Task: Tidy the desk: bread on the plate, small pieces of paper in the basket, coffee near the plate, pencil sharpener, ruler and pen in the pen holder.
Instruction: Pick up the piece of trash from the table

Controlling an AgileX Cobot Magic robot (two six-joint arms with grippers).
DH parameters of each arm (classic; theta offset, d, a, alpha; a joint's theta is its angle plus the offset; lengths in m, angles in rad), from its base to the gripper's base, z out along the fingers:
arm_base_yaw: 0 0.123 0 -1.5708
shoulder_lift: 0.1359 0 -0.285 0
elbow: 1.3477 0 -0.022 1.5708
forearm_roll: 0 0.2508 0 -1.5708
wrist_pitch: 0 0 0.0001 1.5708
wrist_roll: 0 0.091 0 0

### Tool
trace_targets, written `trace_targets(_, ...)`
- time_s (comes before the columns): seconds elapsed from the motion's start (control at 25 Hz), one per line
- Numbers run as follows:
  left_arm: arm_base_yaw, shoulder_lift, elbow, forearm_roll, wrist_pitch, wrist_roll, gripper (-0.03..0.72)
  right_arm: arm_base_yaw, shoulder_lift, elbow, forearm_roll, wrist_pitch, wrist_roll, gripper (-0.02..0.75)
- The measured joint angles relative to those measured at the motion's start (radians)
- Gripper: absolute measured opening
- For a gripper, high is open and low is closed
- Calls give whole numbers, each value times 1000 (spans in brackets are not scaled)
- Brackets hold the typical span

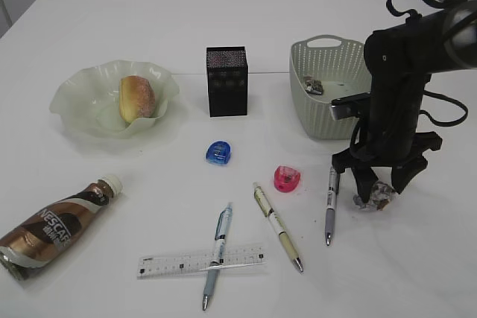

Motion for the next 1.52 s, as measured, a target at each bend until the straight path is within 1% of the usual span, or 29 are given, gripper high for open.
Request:
trace_targets(0.84,0,0,0,7,0,0,341,0,21,0,16,-12,0,438)
trace_targets(0.92,0,0,0,8,0,0,336,0,21,0,18,-12,0,426)
trace_targets(1.0,0,0,0,11,0,0,334,0,21,0,30,-10,0,372)
trace_targets(1.24,0,0,0,13,0,0,332,0,23,0,47,20,0,50)
trace_targets(1.32,0,0,0,16,0,0,332,0,23,0,47,31,0,13)
trace_targets(1.52,0,0,0,29,0,0,331,0,23,0,65,60,0,6)
